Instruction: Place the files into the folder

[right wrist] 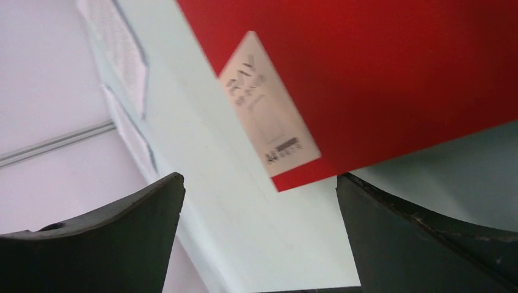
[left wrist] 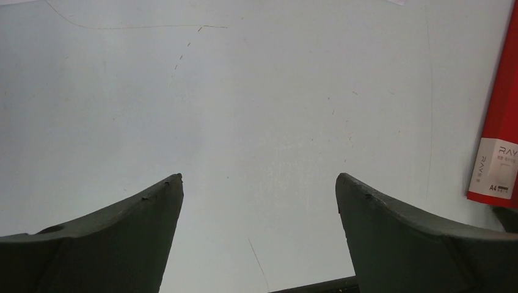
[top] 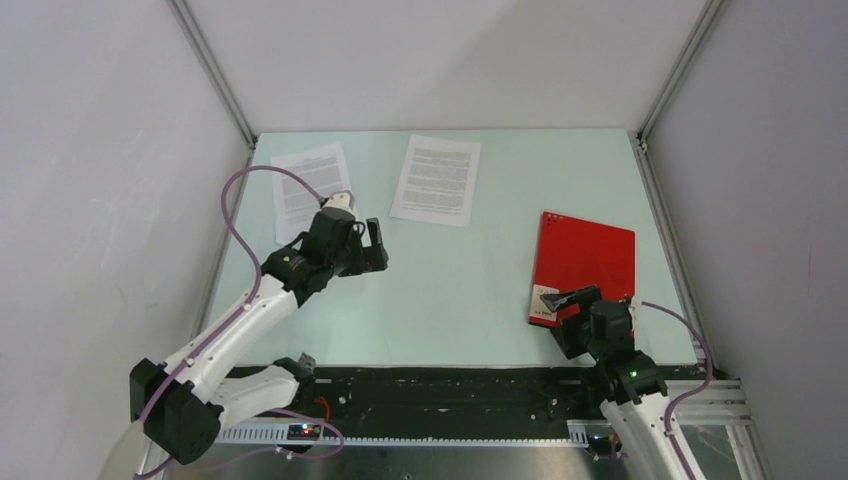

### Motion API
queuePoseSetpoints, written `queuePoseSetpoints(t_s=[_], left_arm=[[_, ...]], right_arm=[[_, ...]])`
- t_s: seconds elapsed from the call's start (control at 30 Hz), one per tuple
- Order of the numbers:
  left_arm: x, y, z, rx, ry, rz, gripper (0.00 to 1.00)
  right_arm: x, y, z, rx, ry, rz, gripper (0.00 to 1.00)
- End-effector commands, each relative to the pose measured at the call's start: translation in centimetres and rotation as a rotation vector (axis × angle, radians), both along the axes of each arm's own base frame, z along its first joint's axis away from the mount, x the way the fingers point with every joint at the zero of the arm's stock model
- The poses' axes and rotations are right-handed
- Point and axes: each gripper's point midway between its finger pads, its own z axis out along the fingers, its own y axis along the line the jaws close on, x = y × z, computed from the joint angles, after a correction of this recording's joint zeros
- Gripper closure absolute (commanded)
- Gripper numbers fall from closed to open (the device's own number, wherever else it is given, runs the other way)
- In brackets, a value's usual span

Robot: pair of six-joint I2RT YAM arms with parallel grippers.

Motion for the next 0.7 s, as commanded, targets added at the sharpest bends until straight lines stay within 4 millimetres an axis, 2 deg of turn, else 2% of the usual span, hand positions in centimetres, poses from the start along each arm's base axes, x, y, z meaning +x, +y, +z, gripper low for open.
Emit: queuePoseSetpoints(t_s=[0.0, 0.2, 0.4, 0.67], left_arm=[[1.0, -0.4, 2.1, -0.024, -0.056, -0.015, 0.0], [1.0, 0.1, 1.8, -0.016, -0.055, -0.01, 0.0], [1.1, -0.1, 1.6, -0.022, -0.04, -0.012, 0.0], [1.6, -0.5, 3.0, -0.034, -0.067, -0.036, 0.0]], right_arm=[[1.5, -0.3, 0.5, 0.028, -0.1, -0.049, 0.01], [1.6, -0.5, 0.4, 0.017, -0.105, -0.056, 0.02], [1.6, -1.1, -1.3, -0.008, -0.064, -0.09, 0.02], [3.4, -2.0, -2.1, -0.014, -0.108, -0.169, 0.04]])
